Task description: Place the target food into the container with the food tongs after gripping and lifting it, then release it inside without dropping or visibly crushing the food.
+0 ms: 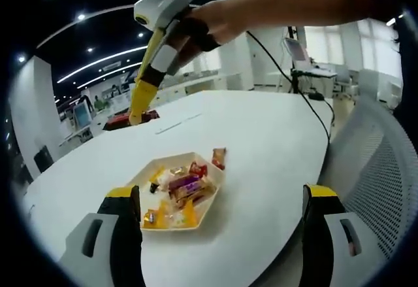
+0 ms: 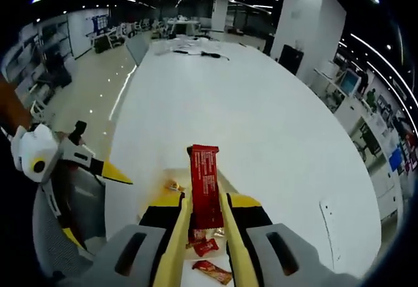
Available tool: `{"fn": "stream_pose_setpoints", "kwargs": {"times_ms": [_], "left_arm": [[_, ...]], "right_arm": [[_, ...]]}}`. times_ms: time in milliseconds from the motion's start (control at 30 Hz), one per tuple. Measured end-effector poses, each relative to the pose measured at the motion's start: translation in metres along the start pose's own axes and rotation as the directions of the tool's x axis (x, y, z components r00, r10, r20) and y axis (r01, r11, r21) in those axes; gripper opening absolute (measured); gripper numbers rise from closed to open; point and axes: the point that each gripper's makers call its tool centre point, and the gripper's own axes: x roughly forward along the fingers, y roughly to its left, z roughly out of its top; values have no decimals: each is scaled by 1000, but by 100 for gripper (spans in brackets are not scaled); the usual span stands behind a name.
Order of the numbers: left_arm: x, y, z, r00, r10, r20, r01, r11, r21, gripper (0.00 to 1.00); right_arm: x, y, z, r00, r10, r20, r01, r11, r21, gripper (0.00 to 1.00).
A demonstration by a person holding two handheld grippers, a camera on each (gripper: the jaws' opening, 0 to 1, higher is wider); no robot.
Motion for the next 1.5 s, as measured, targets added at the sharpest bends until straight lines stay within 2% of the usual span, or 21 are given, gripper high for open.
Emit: {"fn": "stream_pose_setpoints", "kwargs": {"times_ms": [200, 267, 333, 433, 667, 867, 1100, 1500], "left_arm": [[0, 1, 1, 1000, 5, 4, -5, 1000, 1, 99], [0, 2, 1, 1000, 5, 5, -5, 1000, 1, 99], [0, 2, 1, 1000, 5, 6, -5, 1000, -2, 99], [0, 2, 2, 1000, 7, 10, -7, 1000, -2, 99], [-1, 2, 1, 1000, 7, 6, -7, 1000, -1, 99], [-1, 2, 1, 1000, 5, 7, -5, 1000, -8, 99], [-1, 2, 2, 1000, 5, 9, -5, 1000, -6, 99], [0, 1, 0, 1000, 0, -1, 0, 1000, -4, 99]], "right_arm": [[8, 4, -3, 1000, 11, -9, -11, 1000, -2, 25], [13, 10, -4, 999, 45, 2, -45, 998, -37, 27], [17, 13, -9, 999, 36, -3, -36, 996, -84, 28], [18, 13, -11, 999, 39, 3, -39, 998, -55, 28], [7, 4, -8, 999, 13, 40, -12, 1000, -29, 29], [-5, -5, -12, 998, -9, 60, 12, 999, -44, 29], [-18, -17, -33, 998, -24, 62, 27, 999, -40, 29], [-40, -23, -77, 999, 3, 54, -3, 1000, -11, 30]]}}
